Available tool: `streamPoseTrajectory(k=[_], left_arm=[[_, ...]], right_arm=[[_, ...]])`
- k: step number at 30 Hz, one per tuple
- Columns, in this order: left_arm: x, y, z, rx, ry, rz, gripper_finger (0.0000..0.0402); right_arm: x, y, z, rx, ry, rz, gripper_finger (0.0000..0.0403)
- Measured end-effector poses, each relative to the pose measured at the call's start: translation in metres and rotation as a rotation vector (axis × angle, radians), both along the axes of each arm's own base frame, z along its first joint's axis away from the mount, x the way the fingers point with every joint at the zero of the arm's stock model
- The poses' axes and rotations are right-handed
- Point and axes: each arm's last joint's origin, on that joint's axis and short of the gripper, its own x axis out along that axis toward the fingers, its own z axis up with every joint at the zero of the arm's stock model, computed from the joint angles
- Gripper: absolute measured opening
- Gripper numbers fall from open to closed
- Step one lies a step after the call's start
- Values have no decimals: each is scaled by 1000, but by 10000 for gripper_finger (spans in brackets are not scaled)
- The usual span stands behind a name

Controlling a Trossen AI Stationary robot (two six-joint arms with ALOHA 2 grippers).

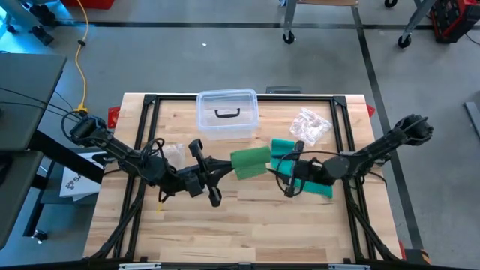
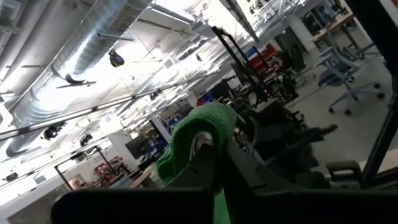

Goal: Roll bandage
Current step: Roll the green bandage

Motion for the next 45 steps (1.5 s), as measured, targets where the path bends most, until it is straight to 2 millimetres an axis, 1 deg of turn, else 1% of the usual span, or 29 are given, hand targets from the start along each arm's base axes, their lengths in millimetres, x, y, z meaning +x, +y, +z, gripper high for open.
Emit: streamPoseTrajectory(k=[5,8,10,13,16,17,21,25,29,33,37,40,42,45], left_arm=[[0,0,0,-12,-5,-14,5],[0,0,0,-10,-5,-18,5],[0,-1,0,-10,-6,-22,5],[0,-1,0,-15,-13,-46,5],[0,-1,0,-18,-18,-65,5],[0,-2,0,-17,-19,-70,5],[-1,-2,3,-27,-43,-81,5],[-5,-7,6,-40,-84,-116,5],[-11,-10,10,-53,-105,-126,5],[-18,-7,17,-76,-117,-94,5],[-25,-1,25,-95,-139,-57,5],[-31,7,34,-119,-185,-36,5],[-38,14,43,-138,-230,-27,5],[-48,28,57,-164,-319,-22,1]], right_arm=[[12,-6,16,15,10,194,185],[17,-10,24,37,23,211,181],[20,-15,28,57,39,193,166],[24,-20,32,69,64,196,115],[30,-21,32,60,86,205,32],[33,-20,30,53,94,205,16],[44,-20,11,61,177,147,5],[60,-21,-22,89,302,52,1],[74,-16,-57,132,406,33,0],[79,-4,-84,158,485,47,0],[79,13,-104,149,533,32,0],[76,24,-115,108,548,-19,0],[74,30,-119,96,547,-53,0],[72,34,-119,62,538,-81,0]])
